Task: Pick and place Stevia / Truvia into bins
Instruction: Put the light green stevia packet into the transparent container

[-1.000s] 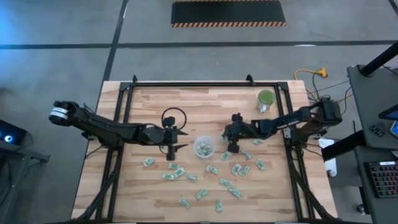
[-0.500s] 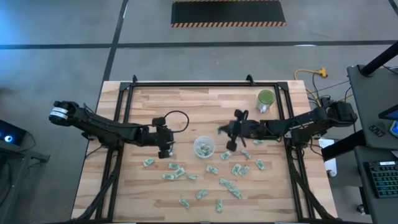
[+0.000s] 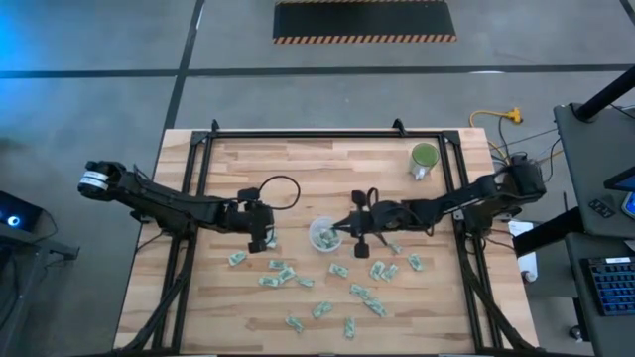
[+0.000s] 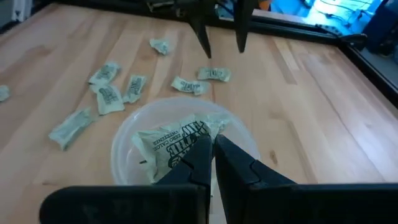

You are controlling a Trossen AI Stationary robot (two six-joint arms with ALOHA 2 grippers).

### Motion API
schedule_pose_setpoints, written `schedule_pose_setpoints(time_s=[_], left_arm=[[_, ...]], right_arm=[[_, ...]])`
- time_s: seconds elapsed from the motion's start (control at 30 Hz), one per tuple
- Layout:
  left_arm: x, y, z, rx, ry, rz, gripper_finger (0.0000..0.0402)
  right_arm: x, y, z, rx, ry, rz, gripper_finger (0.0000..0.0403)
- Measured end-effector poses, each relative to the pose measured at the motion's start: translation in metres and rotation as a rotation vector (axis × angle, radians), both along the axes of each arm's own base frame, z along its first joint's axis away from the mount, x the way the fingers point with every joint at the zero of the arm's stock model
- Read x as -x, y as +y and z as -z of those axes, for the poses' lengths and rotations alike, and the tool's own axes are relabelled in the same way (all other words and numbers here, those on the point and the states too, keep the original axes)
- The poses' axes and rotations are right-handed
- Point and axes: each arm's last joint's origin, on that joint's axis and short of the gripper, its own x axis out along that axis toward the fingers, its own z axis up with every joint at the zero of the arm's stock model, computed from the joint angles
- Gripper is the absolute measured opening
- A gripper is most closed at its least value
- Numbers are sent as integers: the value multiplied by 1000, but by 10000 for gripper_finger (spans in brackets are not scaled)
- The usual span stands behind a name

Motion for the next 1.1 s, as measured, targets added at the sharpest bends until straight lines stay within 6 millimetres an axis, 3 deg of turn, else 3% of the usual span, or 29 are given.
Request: schedule_pose_setpoints(time_s=[0.27, 0.47, 0.77, 1.1], left_arm=[[0, 0, 0, 0, 2, -1, 197], [2, 0, 1, -3, 20, -1, 197], [15, 1, 10, 98, 144, -97, 197], [20, 3, 30, 147, 156, -108, 196]], right_arm=[[-14, 1, 5, 11, 41, -2, 15], [-14, 1, 3, 10, 33, -2, 64], [-1, 3, -11, 45, 79, -26, 127], [11, 2, -22, 12, 128, -8, 129]])
